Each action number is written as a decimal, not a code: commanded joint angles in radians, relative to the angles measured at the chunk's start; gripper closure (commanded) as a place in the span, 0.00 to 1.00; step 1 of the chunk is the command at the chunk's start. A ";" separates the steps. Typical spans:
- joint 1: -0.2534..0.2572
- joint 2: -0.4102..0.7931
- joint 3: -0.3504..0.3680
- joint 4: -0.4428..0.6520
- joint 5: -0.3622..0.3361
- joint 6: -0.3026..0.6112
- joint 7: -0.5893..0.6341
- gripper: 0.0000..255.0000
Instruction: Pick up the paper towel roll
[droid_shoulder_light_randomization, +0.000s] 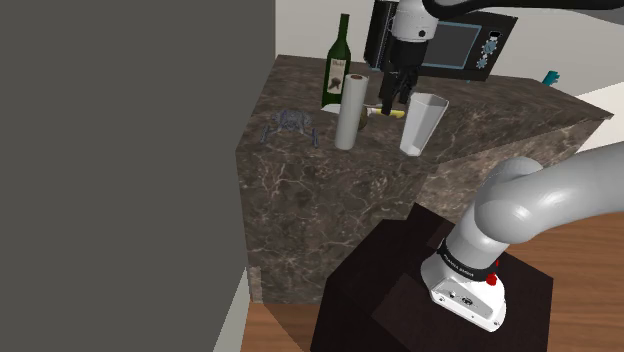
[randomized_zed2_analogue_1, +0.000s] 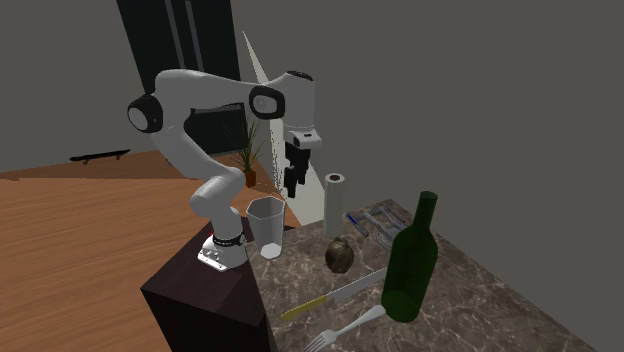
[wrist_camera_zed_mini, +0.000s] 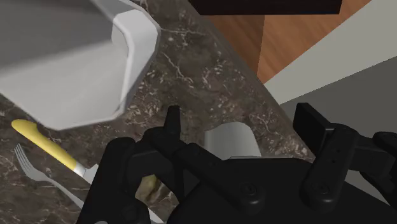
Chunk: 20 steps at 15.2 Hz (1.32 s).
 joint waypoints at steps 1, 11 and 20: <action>0.000 0.000 0.000 0.000 0.000 0.000 0.000 0.00; 0.091 0.308 -0.039 0.347 0.013 0.053 -0.248 0.00; 0.100 0.328 -0.043 0.279 0.016 0.153 -0.275 0.00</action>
